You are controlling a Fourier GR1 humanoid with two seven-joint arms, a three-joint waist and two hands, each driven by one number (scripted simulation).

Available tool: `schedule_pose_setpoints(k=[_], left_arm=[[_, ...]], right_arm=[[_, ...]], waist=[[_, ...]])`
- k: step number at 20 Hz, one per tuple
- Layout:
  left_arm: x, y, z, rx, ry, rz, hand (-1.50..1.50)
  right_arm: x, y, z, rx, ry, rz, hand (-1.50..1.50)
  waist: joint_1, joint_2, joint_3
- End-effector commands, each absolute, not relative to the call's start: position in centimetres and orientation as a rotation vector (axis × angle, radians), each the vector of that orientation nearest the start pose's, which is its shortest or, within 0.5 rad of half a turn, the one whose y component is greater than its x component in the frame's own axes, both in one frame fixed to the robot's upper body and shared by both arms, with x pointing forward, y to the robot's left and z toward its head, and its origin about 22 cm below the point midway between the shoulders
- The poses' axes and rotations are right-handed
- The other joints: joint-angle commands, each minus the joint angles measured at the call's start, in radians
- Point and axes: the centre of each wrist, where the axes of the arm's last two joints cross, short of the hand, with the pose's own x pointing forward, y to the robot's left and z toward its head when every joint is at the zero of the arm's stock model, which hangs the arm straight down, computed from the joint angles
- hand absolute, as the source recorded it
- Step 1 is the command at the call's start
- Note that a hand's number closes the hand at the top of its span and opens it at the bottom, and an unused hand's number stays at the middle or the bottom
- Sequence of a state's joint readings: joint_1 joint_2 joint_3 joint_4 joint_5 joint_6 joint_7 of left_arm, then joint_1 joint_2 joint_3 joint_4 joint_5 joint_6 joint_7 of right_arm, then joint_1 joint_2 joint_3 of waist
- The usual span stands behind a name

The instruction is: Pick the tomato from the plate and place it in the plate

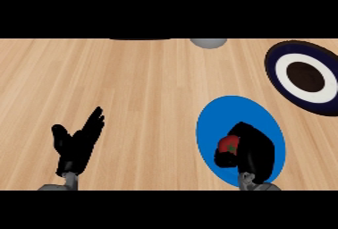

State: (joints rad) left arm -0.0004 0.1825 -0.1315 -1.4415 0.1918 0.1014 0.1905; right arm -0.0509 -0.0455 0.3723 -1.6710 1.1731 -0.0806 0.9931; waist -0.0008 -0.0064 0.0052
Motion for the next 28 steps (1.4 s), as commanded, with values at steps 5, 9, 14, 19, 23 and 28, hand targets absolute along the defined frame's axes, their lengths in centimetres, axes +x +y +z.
schedule_pose_setpoints(k=[5, 9, 14, 19, 23, 28], left_arm=[[23.9, 24.1, -3.1, 0.006, -1.192, 0.003, 0.00], [22.8, 25.4, -3.1, 0.013, -1.175, 0.013, 0.00], [22.5, 24.9, -3.9, 0.019, -1.179, 0.023, 0.00], [22.9, 24.2, -3.6, 0.010, -1.204, 0.009, 0.00], [23.6, 23.9, -3.4, 0.002, -1.196, 0.003, 0.00], [22.8, 24.3, -2.9, 0.016, -1.197, -0.008, 0.00]], right_arm=[[18.5, -12.6, 6.2, -0.753, -1.636, 0.929, 1.50], [16.7, -17.1, 10.3, -0.773, -1.933, 0.795, 1.50], [14.7, -22.2, 10.7, -0.758, -1.980, 0.500, 1.50], [15.7, -27.4, 9.6, -0.760, -1.946, 0.266, 1.50], [18.5, -31.2, 8.1, -0.704, -1.931, 0.114, 1.50], [22.0, -38.1, 9.5, -0.745, -1.960, 0.003, 1.50]], waist=[[-0.003, -0.004, 0.001], [-0.030, -0.006, -0.001], [-0.033, 0.003, -0.001], [-0.021, 0.007, -0.001], [-0.006, 0.009, -0.002], [0.009, 0.009, -0.003]])
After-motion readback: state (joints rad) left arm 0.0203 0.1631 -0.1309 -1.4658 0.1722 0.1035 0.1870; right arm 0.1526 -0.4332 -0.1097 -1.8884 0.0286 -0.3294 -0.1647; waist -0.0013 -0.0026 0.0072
